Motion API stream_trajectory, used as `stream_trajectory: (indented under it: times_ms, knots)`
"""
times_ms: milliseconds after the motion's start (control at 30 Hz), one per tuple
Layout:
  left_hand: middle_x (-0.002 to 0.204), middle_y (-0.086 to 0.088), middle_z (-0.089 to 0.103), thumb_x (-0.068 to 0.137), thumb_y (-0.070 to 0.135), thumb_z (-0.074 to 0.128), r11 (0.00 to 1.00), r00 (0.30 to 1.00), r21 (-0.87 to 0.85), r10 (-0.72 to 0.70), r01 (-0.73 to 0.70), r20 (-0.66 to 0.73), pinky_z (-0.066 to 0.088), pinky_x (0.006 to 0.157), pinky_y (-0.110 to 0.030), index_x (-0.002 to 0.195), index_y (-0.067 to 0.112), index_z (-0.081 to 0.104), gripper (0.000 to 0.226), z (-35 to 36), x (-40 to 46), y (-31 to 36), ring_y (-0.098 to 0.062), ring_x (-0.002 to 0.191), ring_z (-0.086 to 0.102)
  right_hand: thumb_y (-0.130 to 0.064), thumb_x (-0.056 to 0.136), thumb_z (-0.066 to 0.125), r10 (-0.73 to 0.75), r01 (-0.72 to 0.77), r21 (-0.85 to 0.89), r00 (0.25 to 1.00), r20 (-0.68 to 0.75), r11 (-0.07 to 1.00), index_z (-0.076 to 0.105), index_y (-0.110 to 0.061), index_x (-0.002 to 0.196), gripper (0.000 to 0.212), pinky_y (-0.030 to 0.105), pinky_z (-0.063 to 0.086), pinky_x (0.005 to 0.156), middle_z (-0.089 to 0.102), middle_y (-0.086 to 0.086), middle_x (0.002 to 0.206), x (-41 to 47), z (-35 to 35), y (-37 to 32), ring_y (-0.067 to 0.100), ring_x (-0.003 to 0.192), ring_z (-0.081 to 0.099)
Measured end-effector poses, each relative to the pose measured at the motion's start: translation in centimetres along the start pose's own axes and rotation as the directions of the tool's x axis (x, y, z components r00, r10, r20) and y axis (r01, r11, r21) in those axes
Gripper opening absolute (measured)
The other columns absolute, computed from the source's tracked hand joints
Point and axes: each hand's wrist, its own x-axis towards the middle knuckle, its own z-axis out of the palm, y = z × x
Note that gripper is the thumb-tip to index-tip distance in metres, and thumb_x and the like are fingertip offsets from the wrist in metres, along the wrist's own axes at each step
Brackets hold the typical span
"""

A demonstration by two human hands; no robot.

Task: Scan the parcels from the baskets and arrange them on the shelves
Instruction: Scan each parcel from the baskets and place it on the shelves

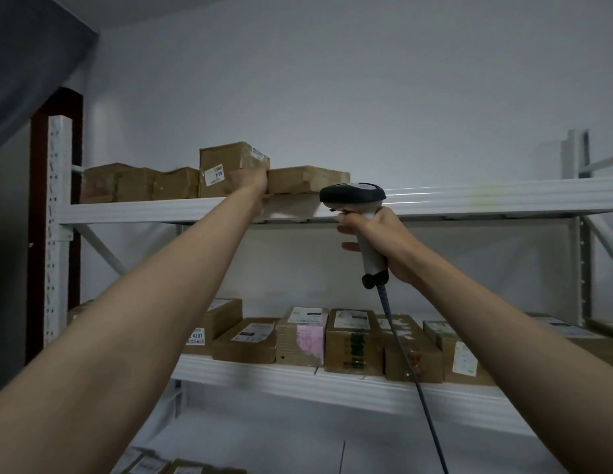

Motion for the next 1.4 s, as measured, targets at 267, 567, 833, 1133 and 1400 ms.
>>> stream_trajectory:
  times_ms: [267,567,833,1133,1400]
  knots:
    - [0.137,0.001,0.048,0.087,0.043,0.059,0.235,0.390,0.388,0.833,-0.891,0.392,0.030,0.104,-0.028,0.132,0.024,0.051,0.050,0.5,-1.2,-3.2,-0.021,0.126,0.041,-0.017,0.097,0.066,-0.019,0.022,0.062,0.999,-0.050,0.998,0.061,-0.005,0.129,0.035,0.038,0.061,0.091,0.066,0.010,0.127,0.7,-0.5,1.2,0.017,0.114,0.067]
    - [0.137,-0.009,0.049,0.105,0.034,0.048,0.009,0.425,0.590,0.702,-0.807,0.571,0.037,0.105,-0.041,0.151,0.026,0.038,0.048,2.0,0.4,-3.2,-0.036,0.121,0.047,-0.016,0.096,0.067,-0.019,0.024,0.053,0.996,-0.089,0.998,0.061,-0.007,0.128,0.034,0.038,0.062,0.086,0.069,0.009,0.123,0.7,-1.6,1.8,0.016,0.109,0.070]
    - [0.136,-0.016,0.052,0.106,0.044,0.033,0.047,0.573,0.659,0.542,-0.751,0.615,0.038,0.105,-0.049,0.147,0.023,0.040,0.047,1.7,3.0,-2.7,-0.039,0.122,0.050,-0.013,0.097,0.066,-0.023,0.025,0.014,0.996,-0.080,1.000,0.064,-0.009,0.123,0.027,0.034,0.064,0.079,0.069,0.010,0.120,-0.3,-2.0,1.9,0.022,0.109,0.069]
    - [0.156,-0.014,0.040,0.101,0.060,0.017,0.121,0.702,0.742,0.452,-0.659,0.550,0.019,0.116,-0.062,0.149,0.024,0.036,0.062,0.7,4.3,-3.7,-0.043,0.145,0.028,-0.013,0.097,0.065,0.013,-0.015,-0.025,0.997,-0.075,1.000,0.065,-0.006,0.123,0.026,0.036,0.064,0.079,0.068,0.013,0.119,-1.4,-1.7,2.2,0.026,0.109,0.069]
    - [0.146,-0.017,0.041,0.099,0.039,0.044,0.299,0.588,0.574,0.691,-0.762,0.421,0.033,0.110,-0.046,0.140,0.011,0.046,0.050,1.4,-0.2,-6.2,-0.035,0.136,0.037,-0.011,0.098,0.062,0.084,-0.086,-0.040,0.995,-0.062,0.995,0.064,-0.003,0.123,0.026,0.039,0.065,0.075,0.065,0.016,0.120,-3.4,-1.2,2.3,0.023,0.100,0.069]
